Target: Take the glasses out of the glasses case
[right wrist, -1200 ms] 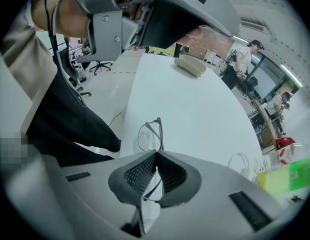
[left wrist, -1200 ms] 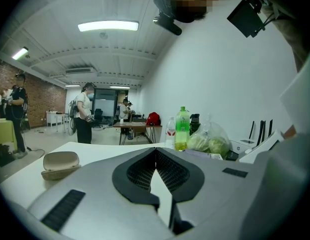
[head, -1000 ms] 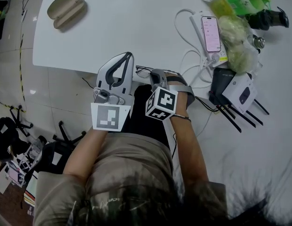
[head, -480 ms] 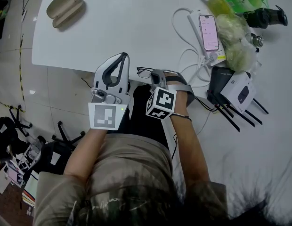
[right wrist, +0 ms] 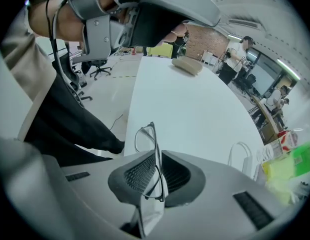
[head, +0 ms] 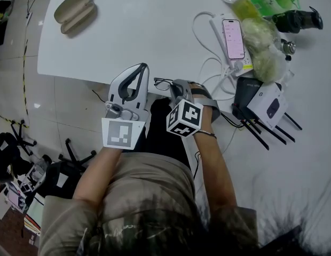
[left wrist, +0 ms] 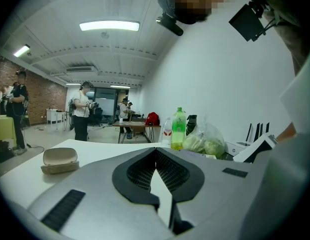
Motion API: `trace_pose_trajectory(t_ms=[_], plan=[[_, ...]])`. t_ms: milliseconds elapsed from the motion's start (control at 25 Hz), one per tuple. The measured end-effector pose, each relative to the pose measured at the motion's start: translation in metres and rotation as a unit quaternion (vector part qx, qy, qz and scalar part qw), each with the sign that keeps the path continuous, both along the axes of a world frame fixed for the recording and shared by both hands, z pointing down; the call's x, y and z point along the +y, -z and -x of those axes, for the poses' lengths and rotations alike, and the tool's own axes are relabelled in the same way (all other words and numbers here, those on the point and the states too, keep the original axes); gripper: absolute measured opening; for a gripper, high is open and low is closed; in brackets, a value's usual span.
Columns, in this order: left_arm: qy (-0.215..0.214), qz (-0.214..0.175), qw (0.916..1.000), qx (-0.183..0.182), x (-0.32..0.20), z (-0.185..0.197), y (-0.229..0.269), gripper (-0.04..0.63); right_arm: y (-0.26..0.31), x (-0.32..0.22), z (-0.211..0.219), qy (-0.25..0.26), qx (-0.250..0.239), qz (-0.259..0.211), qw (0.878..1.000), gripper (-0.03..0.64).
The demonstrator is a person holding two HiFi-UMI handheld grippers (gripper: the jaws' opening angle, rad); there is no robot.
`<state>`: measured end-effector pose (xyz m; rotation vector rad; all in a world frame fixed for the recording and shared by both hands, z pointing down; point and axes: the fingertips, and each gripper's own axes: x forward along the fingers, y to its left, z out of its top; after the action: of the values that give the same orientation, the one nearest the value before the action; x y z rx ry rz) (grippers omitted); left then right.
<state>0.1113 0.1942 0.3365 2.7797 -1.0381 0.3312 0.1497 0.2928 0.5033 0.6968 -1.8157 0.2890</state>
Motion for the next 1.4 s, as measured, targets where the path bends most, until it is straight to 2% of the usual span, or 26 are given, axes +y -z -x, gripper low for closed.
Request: trace_pose_trajectory(t_ms=[160,360,680,840,920,1040,1200,1400], plan=[[-0.001,-0.002,1.0,0.002,0.001,-0.002,0.007,0.008,0.013,-0.002,-0.003,-0.004,-0.002,-0.01,1.0,0.021],[-0.009,-0.002,0.9999,0.006,0.004,-0.005,0.019,0.008,0.029,-0.005,-0.013,-0.008,0.022,-0.045,0.999,0.021],[-0.012,0.001,0.9997,0.02,0.007,-0.008,0.042,0.008,0.061,-0.005,-0.019,-0.052,-0.006,-0.06,0.997,0.021],[-0.021,-0.003,0.9995,0.025,0.011,-0.005,0.058,0.008,0.098,-0.008,-0.016,-0.105,-0.048,-0.094,0.989,0.021],[-0.023,-0.006,0.9992,0.033,0.012,-0.003,0.069,0.008,0.122,-0.011,-0.017,-0.147,-0.085,-0.121,0.978,0.02],[-0.019,0.003,0.9985,0.052,0.014,0.002,0.087,0.008,0.157,-0.015,-0.017,-0.214,-0.156,-0.163,0.95,0.012],[-0.009,0.012,0.9982,0.059,0.017,0.01,0.113,0.008,0.194,-0.017,-0.011,-0.286,-0.239,-0.225,0.9,0.012],[-0.025,0.002,0.9962,0.083,0.022,0.014,0.132,0.008,0.251,-0.025,-0.01,-0.332,-0.271,-0.333,0.84,0.012]])
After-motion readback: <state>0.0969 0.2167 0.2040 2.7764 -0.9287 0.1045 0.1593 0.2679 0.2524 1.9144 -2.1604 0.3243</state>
